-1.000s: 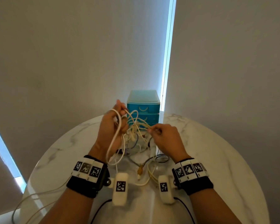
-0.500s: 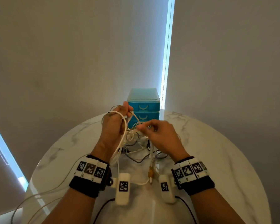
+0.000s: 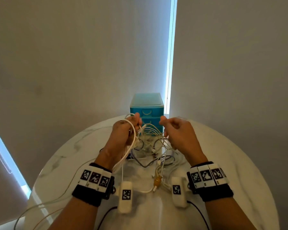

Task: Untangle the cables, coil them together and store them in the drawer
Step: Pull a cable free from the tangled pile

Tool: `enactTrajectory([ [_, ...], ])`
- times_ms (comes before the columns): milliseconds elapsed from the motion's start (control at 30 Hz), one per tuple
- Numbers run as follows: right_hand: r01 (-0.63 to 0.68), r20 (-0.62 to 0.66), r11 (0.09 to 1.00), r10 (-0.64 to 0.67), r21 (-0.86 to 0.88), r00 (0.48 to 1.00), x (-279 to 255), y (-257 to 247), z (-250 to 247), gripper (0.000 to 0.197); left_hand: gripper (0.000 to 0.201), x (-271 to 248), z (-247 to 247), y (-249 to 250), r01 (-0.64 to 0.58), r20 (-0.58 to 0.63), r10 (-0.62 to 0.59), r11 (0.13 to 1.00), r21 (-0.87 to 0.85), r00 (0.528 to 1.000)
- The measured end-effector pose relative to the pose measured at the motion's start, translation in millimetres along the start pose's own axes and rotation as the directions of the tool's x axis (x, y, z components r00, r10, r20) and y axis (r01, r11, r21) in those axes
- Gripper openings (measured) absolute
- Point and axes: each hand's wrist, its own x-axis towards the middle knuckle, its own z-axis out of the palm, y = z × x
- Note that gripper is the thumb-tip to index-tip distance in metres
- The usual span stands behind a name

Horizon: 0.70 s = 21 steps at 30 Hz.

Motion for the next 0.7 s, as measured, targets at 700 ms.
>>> enactTrajectory([
  [700, -0.418, 0.414, 0.555, 0.141, 0.719, 0.899, 13, -69, -31, 0.063, 0.046, 14, -73, 88, -0.151, 0.109, 0.184, 0.237, 0.960, 0.977],
])
